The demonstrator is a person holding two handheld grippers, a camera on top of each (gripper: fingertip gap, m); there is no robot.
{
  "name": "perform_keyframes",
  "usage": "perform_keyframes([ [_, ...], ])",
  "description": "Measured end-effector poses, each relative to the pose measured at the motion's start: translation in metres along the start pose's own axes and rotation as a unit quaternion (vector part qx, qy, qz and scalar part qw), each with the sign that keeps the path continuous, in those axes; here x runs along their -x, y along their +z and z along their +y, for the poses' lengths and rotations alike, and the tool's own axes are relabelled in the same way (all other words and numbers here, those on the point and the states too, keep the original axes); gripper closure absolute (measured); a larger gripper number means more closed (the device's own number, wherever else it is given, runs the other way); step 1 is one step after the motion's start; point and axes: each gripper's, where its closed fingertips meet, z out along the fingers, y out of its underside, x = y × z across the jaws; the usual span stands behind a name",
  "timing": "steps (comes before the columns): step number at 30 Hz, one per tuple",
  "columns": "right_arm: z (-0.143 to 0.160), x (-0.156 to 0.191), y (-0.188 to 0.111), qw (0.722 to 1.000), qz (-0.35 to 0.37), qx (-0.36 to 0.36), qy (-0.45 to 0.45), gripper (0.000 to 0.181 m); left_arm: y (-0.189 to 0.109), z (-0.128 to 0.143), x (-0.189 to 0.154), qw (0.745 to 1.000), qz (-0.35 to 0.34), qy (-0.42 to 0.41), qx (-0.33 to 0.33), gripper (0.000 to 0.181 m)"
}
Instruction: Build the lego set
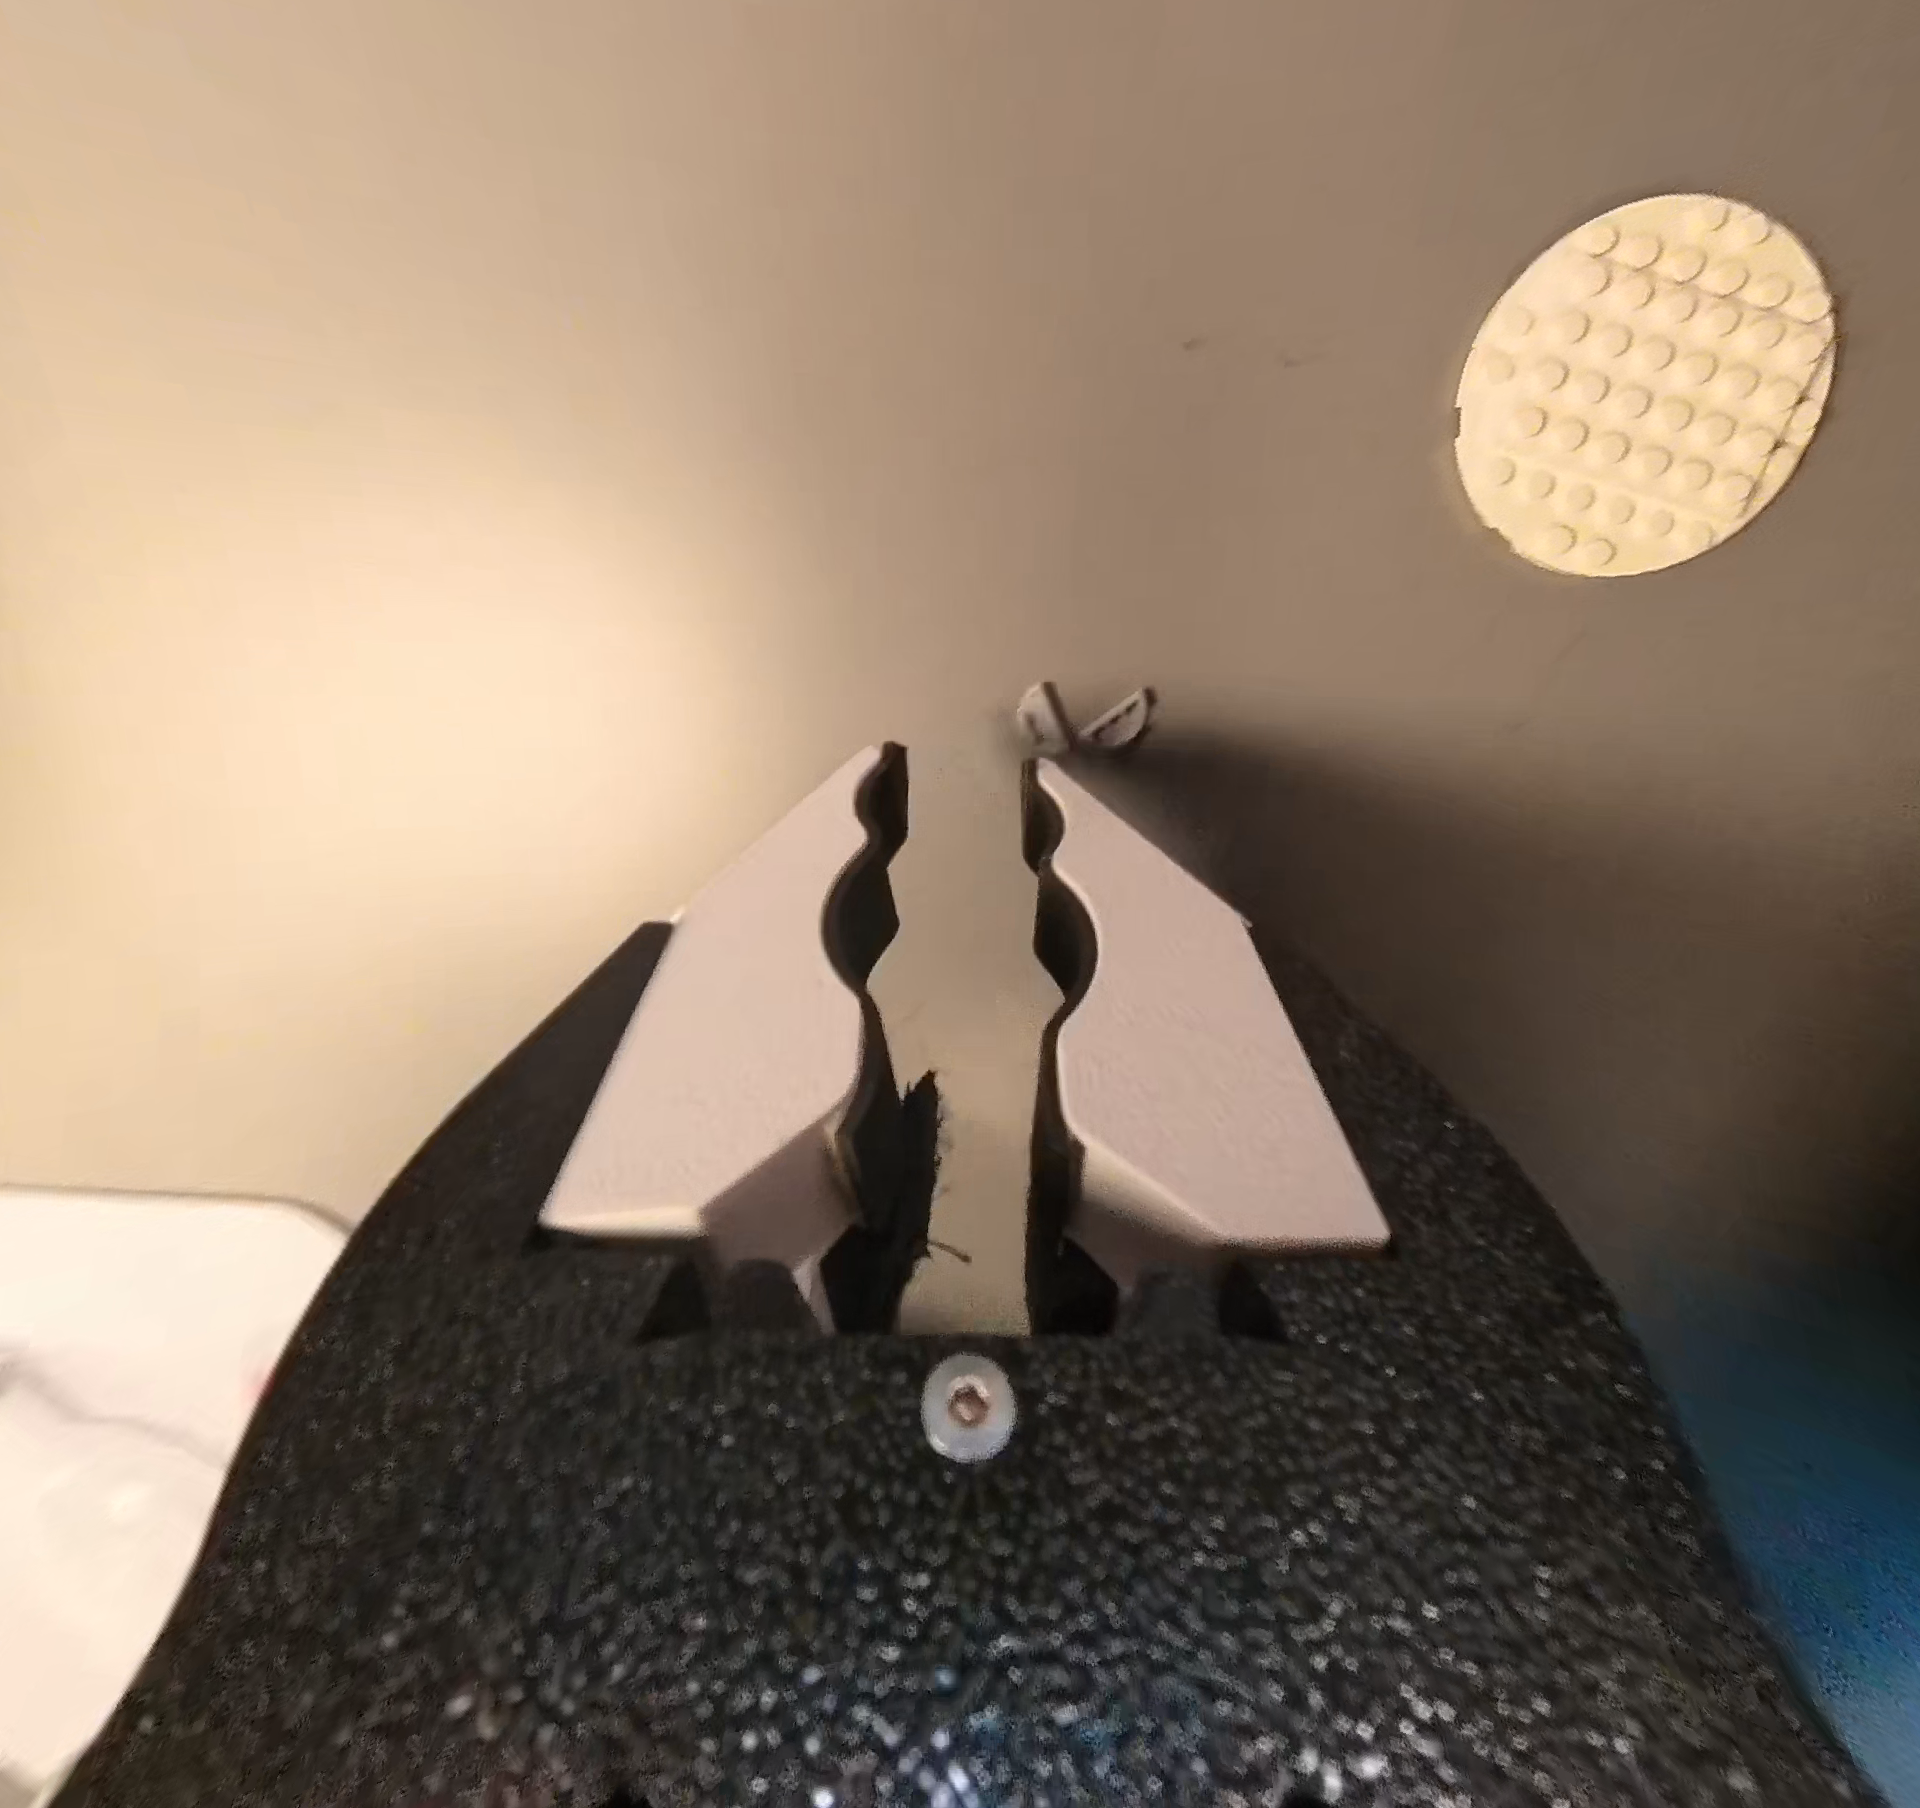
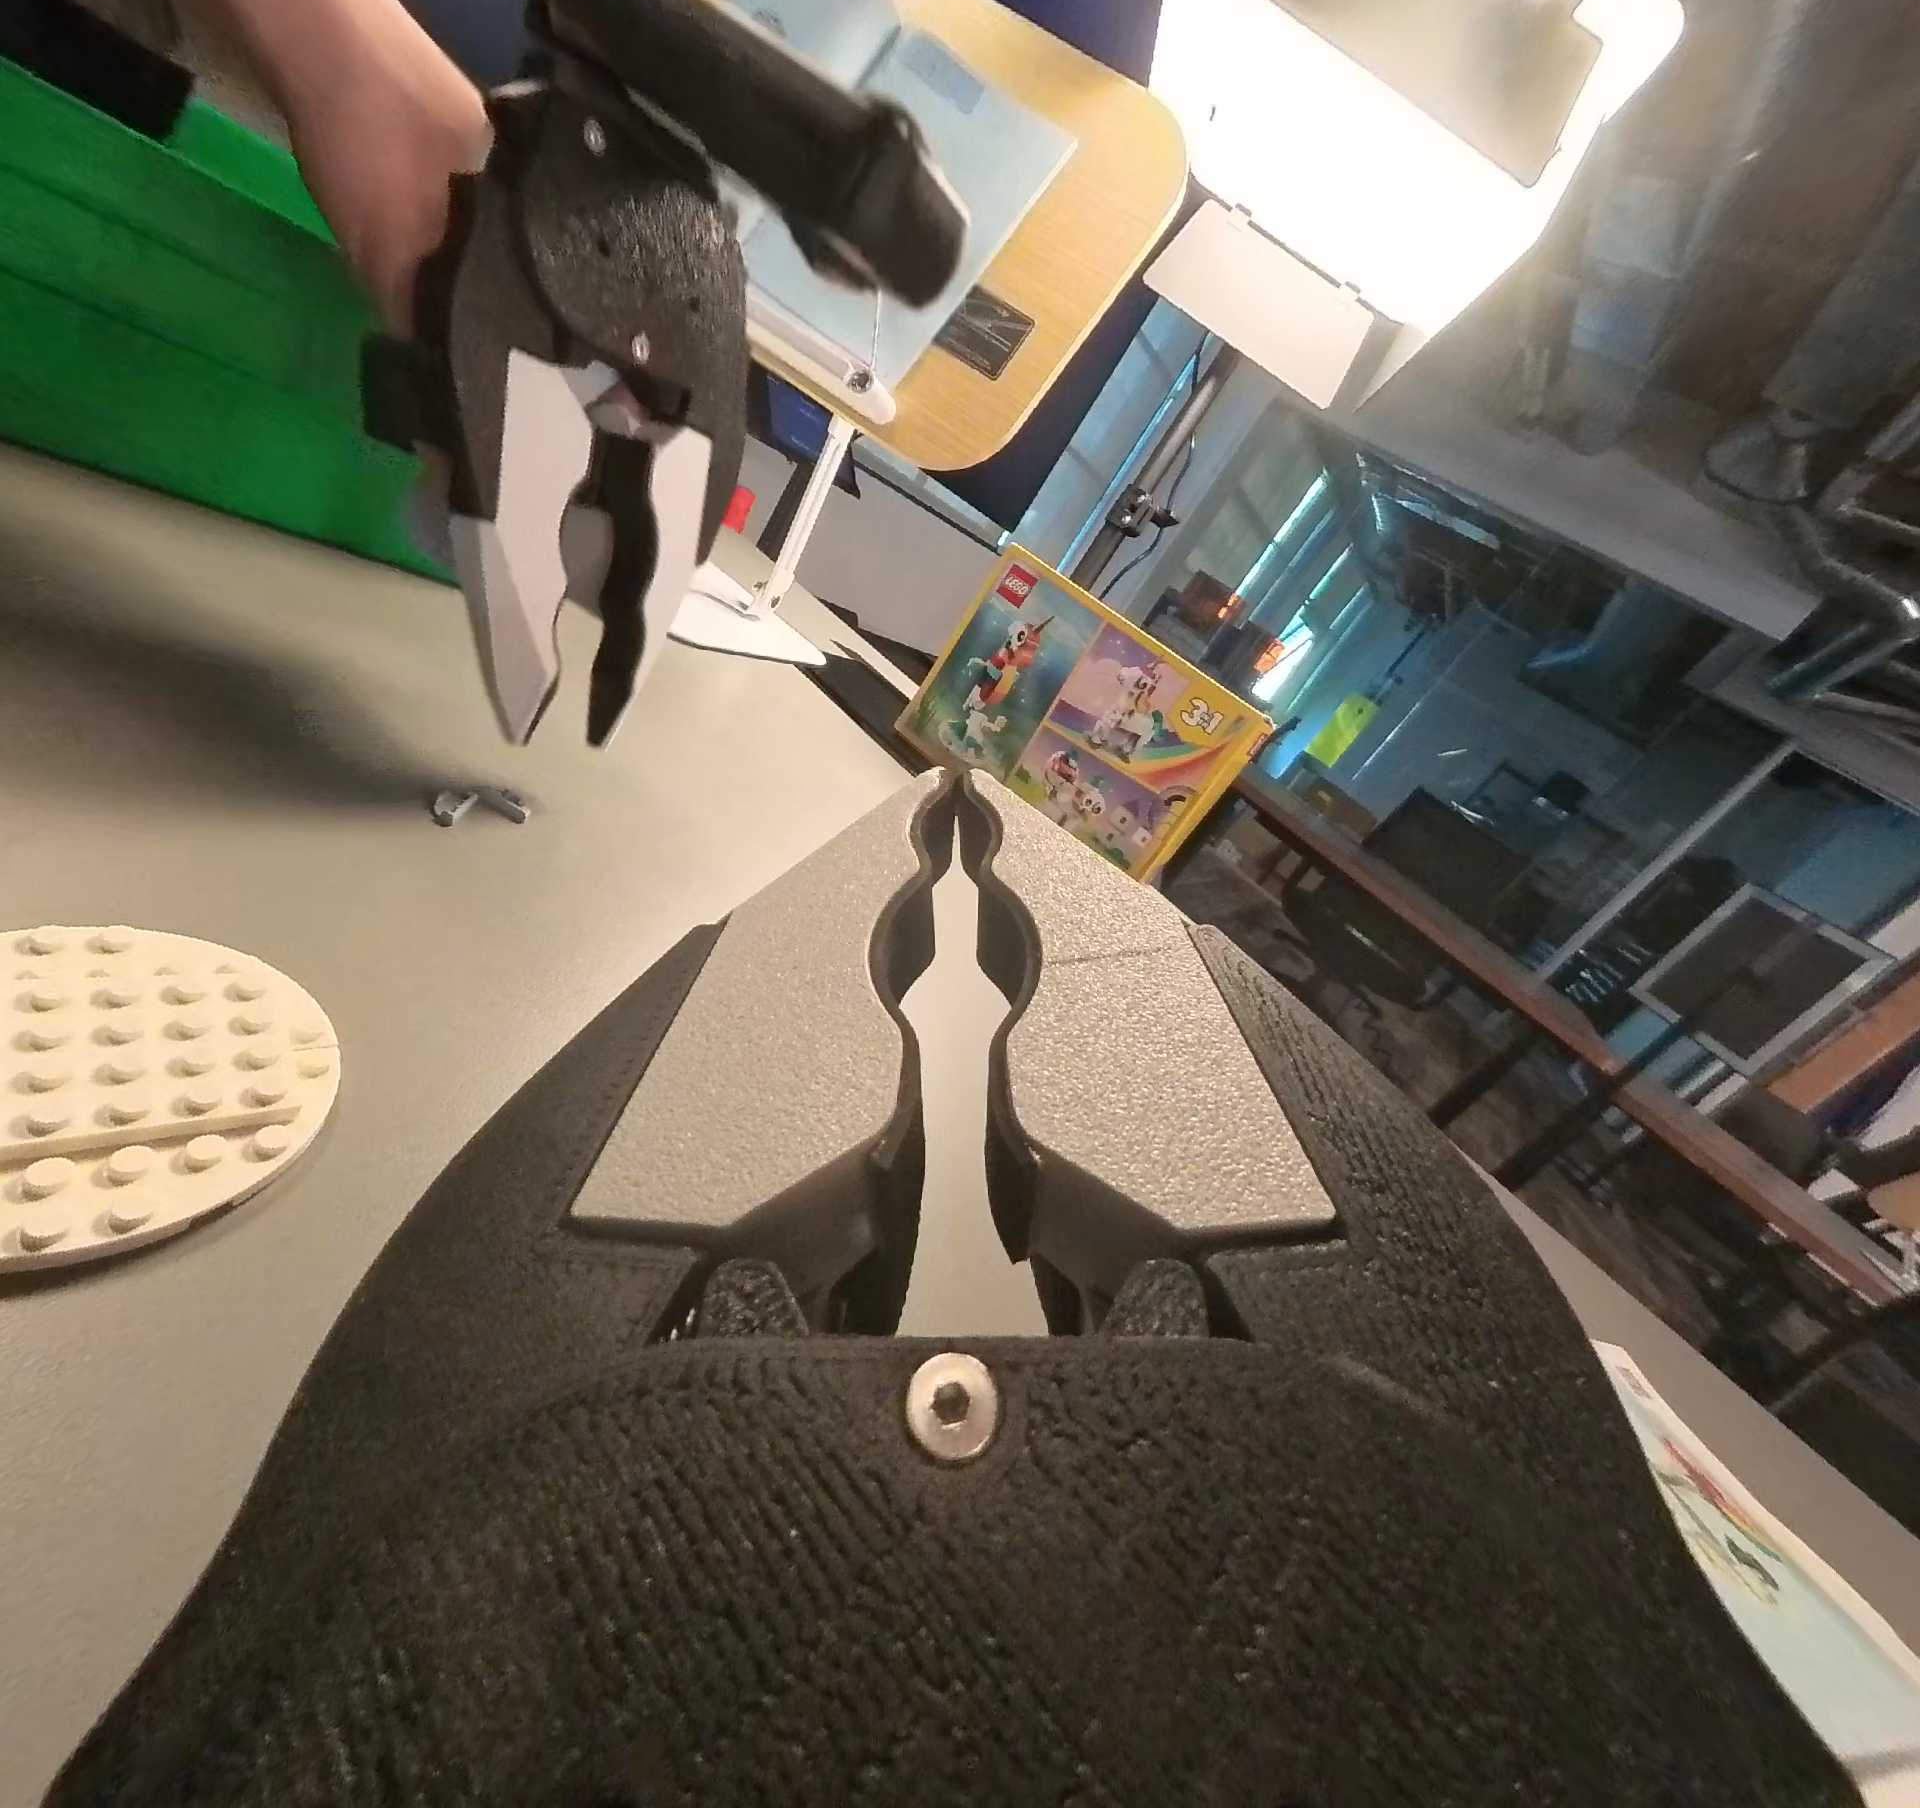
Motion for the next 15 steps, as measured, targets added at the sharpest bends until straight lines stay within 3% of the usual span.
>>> perform_keyframes([
  [3, -0.001, 0.0, -0.001, 1.0, 0.0, -0.002, 0.0, 0.181, -0.04, 0.004, 0.021, 0.997, -0.076, 0.003, -0.023, 0.165],
  [6, 0.0, -0.001, 0.0, 1.0, 0.001, -0.001, 0.001, 0.181, -0.088, 0.018, 0.035, 0.99, -0.115, -0.056, -0.062, 0.167],
  [10, 0.001, -0.002, 0.001, 1.0, 0.006, 0.004, -0.003, 0.181, -0.132, 0.07, 0.044, 0.976, -0.148, -0.148, -0.057, 0.166],
  [15, 0.004, -0.005, 0.001, 1.0, 0.016, 0.012, -0.01, 0.181, -0.167, 0.14, 0.037, 0.953, -0.193, -0.234, -0.019, 0.166],
])
